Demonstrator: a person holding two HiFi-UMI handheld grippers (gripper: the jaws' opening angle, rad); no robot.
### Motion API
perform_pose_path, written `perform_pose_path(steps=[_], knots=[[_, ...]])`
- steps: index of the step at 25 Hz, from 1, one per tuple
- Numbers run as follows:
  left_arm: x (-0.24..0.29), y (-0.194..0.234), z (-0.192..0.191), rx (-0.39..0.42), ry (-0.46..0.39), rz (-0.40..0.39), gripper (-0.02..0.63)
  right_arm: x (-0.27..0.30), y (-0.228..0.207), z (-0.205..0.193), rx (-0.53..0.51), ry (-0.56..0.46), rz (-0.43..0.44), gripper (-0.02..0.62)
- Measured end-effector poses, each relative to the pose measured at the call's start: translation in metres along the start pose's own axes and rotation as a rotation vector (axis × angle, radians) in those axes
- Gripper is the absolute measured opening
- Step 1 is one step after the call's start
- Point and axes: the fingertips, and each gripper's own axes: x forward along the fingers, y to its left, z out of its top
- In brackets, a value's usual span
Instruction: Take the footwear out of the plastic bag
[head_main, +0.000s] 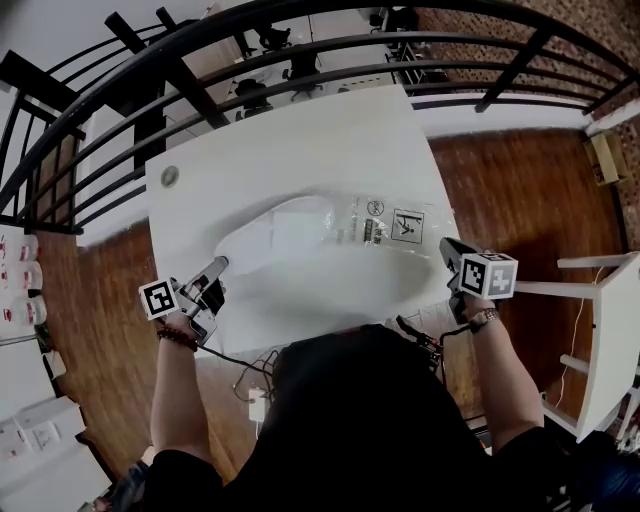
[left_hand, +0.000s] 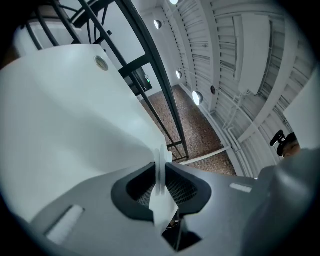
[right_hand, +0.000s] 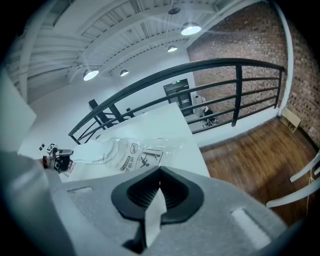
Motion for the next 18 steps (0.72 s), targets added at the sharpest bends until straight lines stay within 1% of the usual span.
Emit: perform_pose_path(steps=[5, 9, 14, 18], knots=[[-0.011, 0.000, 0.000, -0.020, -0.081, -0.005, 0.077, -0.002, -0.005, 0.002, 0.029, -0.014, 0.001, -0.008], [-0.020, 0.002, -0.001, -0.044, -0.167, 0.000, 0.077, -0.003, -0.009, 0.001, 0.090, -0.020, 0.006, -0.008], [-0.031, 0.013, -0.003, -0.087, -0.280, 0.011, 0.078, 0.001, -0.011, 0.006, 0.128, -0.039, 0.009, -0.007], [-0.040, 0.024, -0.003, -0.110, -0.348, 0.034, 0.077, 0.004, -0.010, 0.006, 0.148, -0.047, 0.008, -0.008]])
